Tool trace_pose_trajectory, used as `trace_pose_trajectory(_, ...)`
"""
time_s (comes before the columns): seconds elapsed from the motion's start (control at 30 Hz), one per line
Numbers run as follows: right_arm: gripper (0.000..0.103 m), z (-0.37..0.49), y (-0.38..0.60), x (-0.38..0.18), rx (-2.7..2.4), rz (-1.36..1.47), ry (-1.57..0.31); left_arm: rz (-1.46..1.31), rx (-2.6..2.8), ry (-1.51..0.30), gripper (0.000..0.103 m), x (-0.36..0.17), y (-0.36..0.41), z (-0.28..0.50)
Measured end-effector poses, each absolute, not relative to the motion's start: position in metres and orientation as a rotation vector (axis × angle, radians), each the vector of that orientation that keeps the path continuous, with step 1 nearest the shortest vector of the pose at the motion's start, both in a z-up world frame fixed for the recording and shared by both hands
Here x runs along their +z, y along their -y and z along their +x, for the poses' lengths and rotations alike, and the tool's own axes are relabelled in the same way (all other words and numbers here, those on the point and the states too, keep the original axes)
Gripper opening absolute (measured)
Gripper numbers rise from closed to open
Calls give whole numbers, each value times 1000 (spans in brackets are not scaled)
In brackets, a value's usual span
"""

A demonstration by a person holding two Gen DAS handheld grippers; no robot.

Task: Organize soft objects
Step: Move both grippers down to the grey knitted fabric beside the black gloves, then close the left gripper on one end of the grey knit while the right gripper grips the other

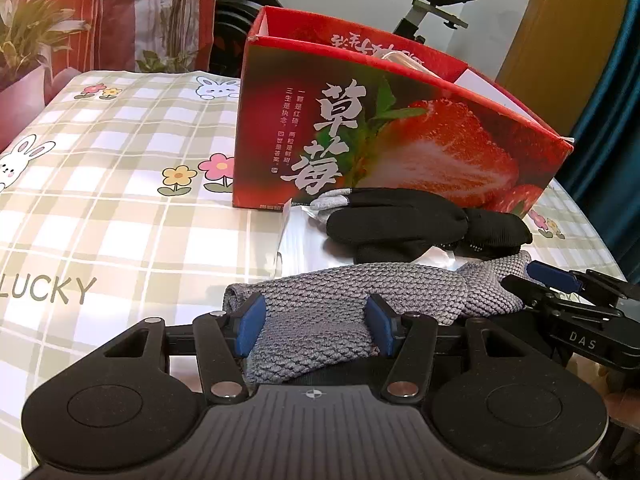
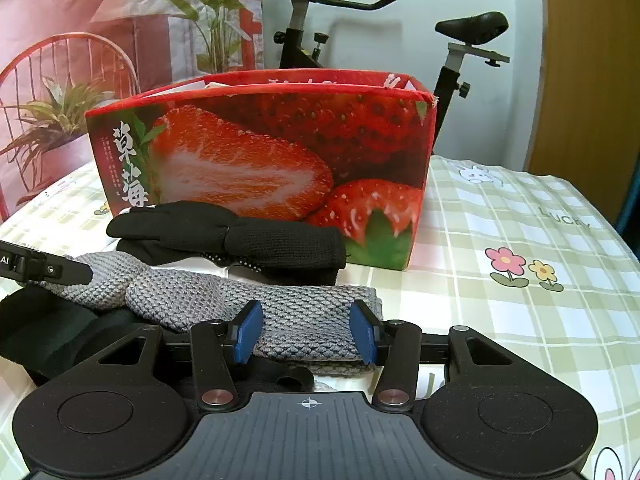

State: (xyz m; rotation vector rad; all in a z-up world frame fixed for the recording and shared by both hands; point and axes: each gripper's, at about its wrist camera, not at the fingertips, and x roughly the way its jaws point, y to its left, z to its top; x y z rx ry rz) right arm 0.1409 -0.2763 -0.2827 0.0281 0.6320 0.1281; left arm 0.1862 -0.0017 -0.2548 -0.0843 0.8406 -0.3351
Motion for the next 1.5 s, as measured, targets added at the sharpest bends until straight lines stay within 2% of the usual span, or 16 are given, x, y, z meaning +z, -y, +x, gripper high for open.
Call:
trace_pose_trajectory(0.47,47,138,275,-283,116,9,-610,-89,-337,-825,59,-256,0,184)
trace_pose_trajectory(0.67,60,136,270,-282,68,-33,-593,-89,-338,-824,59,-256,0,184)
trace_pose_trajectory(0.73,69,138,274,-283,55,-11,-603,-89,-338,-824,59,-256,0,184)
trace_pose_trajectory(1.13,71,149,297,-289,111,149,-675,-88,-338,-822,59,-256,0,183)
trace_pose_trajectory(1.2,71,148,297,-289,113,147,-675,-89,-338,-821,59,-256,0,183)
trace_pose_trajectory(1.27,65,149,297,-290,126,149,-674,-89,-338,-821,59,-256,0,183)
trace_pose_trajectory(1.37,62,148,296,-289,134,149,-672,-89,-339,-821,59,-256,0,183)
trace_pose_trajectory(1.5,52,144,291,-287,140,118,-655,-89,-339,-820,59,-256,0,183)
